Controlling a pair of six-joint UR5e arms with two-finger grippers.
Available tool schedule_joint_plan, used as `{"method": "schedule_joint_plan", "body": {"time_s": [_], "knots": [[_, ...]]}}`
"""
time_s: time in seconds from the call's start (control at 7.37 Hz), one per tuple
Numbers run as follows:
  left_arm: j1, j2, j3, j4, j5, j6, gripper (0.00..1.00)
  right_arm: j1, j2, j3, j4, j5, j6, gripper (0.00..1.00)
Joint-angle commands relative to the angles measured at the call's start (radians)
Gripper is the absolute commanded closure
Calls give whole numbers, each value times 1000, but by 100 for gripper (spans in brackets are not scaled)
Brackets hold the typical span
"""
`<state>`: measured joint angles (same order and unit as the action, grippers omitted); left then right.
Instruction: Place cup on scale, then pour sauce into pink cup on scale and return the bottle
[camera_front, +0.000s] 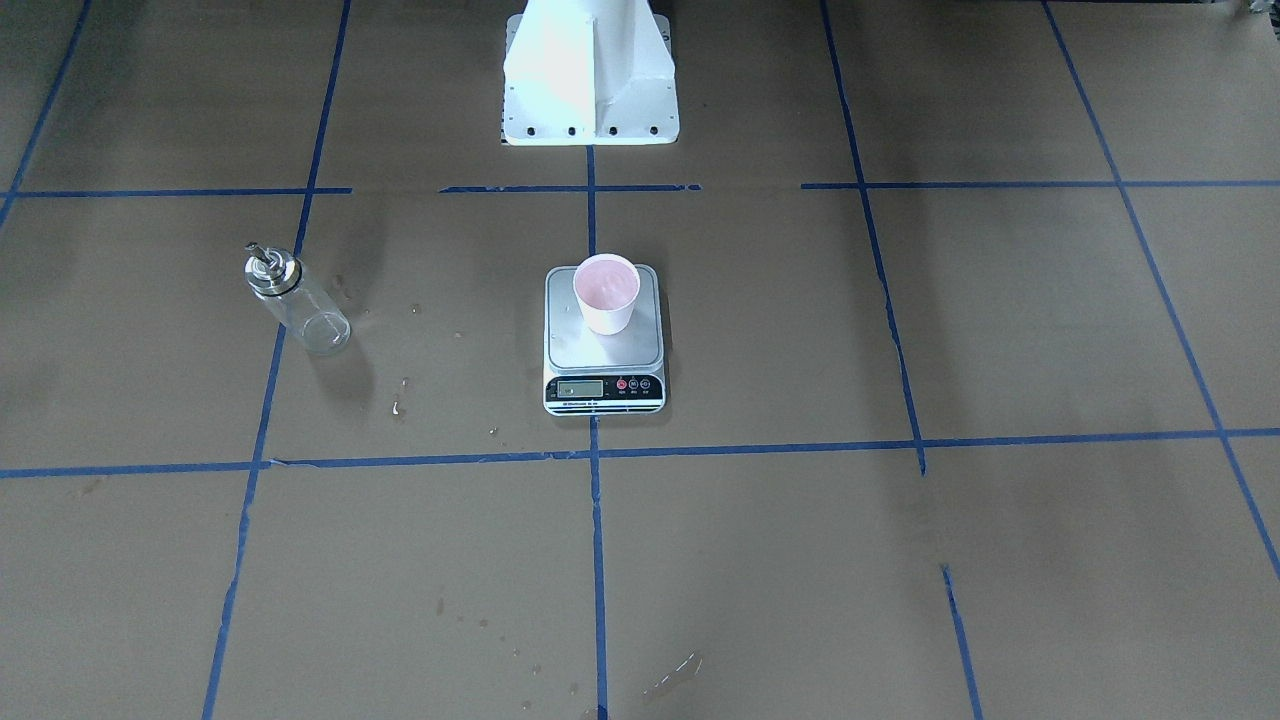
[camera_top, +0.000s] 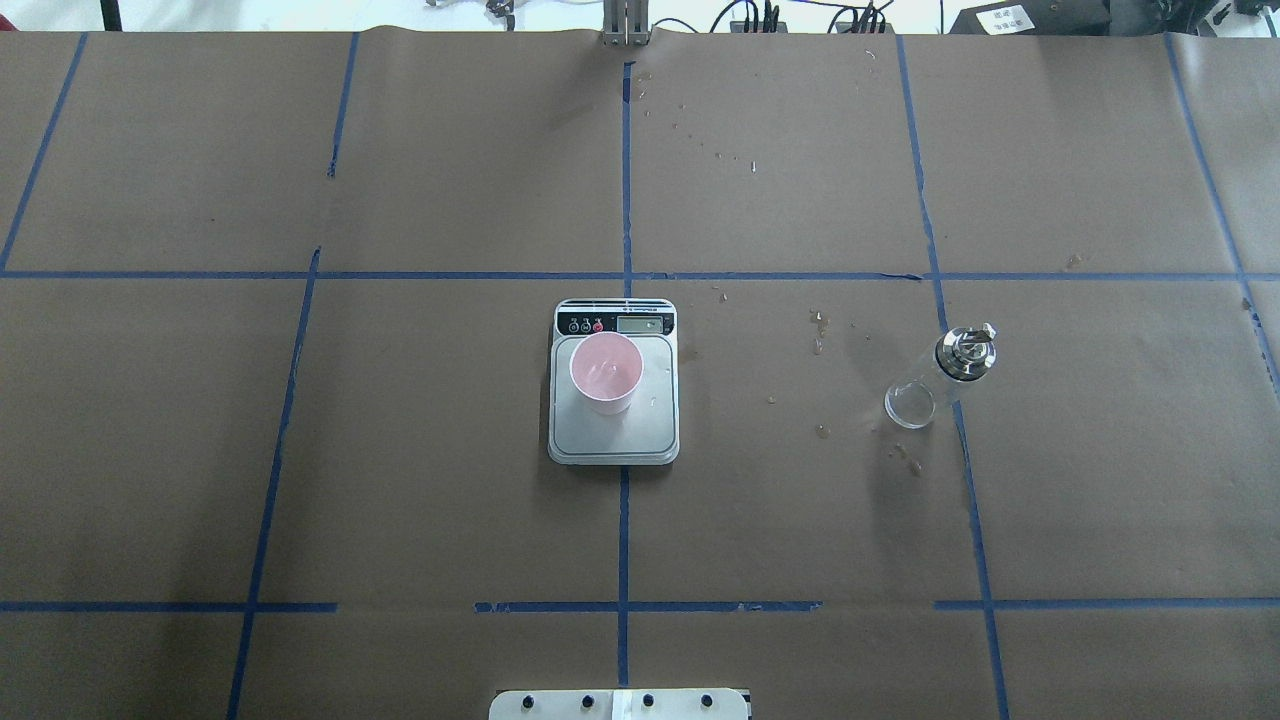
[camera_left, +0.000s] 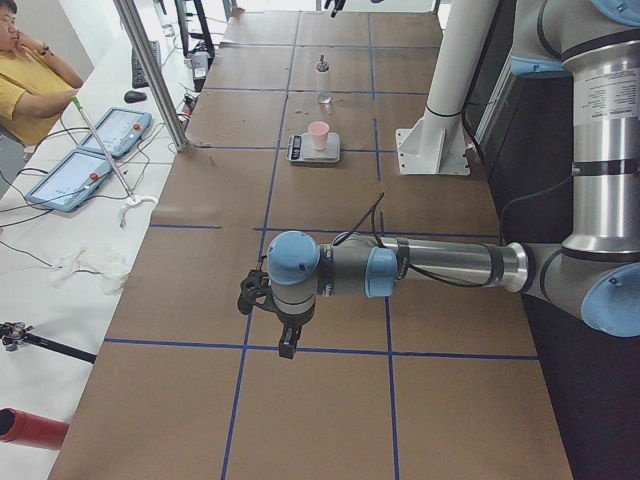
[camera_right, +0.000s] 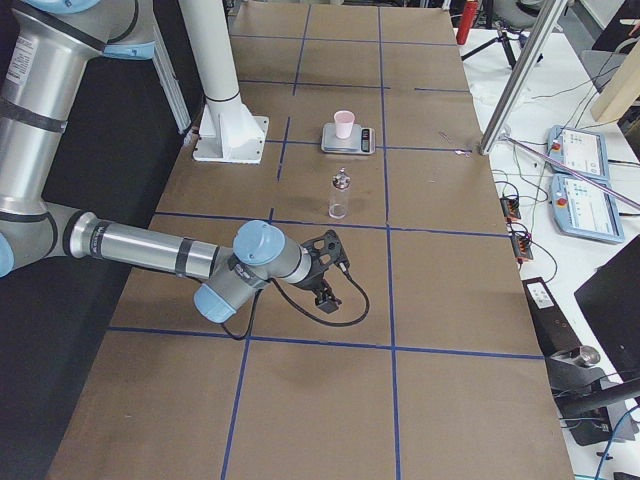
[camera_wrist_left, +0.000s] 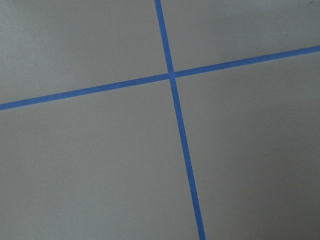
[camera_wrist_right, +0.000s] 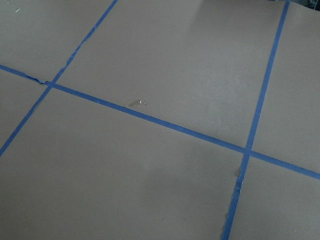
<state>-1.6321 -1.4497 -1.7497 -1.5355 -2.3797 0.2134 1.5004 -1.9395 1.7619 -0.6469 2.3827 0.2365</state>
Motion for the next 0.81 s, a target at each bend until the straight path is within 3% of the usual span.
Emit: {"method": "schedule_joint_plan", "body": {"time_s": [0.0,0.27,0.54,0.68], "knots": [[0,0,2,0,-1,0,0,41,101,-1,-338,27,-170,0],[0,0,6,0,0,1,0,92,166,40,-672,-26,-341,0],[0,2,10,0,0,0,0,130,253,88,-1092,-28,-359,0],[0,2,12,2,0,-3,0,129,240,71,-1108,-31,-364,0]]}}
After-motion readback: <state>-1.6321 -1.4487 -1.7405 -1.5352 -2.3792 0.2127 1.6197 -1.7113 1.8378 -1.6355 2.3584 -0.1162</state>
